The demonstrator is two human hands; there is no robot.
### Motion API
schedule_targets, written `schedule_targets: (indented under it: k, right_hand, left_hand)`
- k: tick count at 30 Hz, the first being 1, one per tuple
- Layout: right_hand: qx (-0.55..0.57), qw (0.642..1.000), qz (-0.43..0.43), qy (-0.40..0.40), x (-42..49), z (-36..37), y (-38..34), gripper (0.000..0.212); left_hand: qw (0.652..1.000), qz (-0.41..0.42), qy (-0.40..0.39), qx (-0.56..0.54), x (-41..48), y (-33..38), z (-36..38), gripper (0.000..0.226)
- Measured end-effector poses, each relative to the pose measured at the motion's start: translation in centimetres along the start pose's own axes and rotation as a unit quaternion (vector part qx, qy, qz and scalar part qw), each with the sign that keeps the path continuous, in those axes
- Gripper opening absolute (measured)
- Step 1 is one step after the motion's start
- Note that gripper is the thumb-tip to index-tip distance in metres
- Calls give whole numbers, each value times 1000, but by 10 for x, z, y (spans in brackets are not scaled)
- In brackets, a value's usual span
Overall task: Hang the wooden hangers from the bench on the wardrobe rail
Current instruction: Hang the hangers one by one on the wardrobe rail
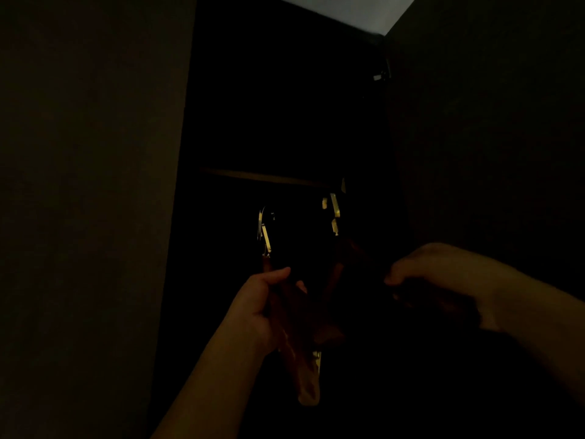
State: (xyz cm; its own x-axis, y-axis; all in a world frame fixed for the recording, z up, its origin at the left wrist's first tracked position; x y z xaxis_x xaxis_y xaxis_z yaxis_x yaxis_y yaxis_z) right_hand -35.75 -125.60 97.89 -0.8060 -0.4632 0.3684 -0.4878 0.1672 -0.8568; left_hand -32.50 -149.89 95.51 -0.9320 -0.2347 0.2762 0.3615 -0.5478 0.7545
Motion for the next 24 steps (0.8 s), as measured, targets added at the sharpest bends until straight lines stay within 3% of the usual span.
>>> schedule_targets:
  k: [6, 12, 18, 24]
  right_hand:
    - [-9, 999, -6, 49, 73, -38, -36, 13]
    - [-59, 997, -15, 38, 140, -57, -63, 1]
    - [-39, 998, -40, 33, 194, -67, -77, 5]
    - [-41, 998, -36, 15, 223, -66, -66, 22]
  left_hand:
    - [999, 19, 7, 36, 31, 13, 1, 20]
    - [997, 30, 2, 66, 62, 22, 1, 28]
    - [994, 53, 7, 93, 93, 31, -10, 33]
    - [992, 54, 2, 111, 111, 31, -15, 32]
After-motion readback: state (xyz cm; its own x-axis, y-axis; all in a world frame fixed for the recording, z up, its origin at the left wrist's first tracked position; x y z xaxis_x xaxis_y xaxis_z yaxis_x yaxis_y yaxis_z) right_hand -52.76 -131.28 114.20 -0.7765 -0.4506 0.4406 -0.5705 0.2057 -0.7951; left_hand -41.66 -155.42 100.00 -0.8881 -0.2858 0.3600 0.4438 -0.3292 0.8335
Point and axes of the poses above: each hand's wrist, its own x-axis towards the middle knuckle, its own z-axis out of the palm, y = z × x, the point moved 3 cm from there along x, towards the middle knuckle, and after that the axes turned 4 degrees about -x, right-handed, at the moved point
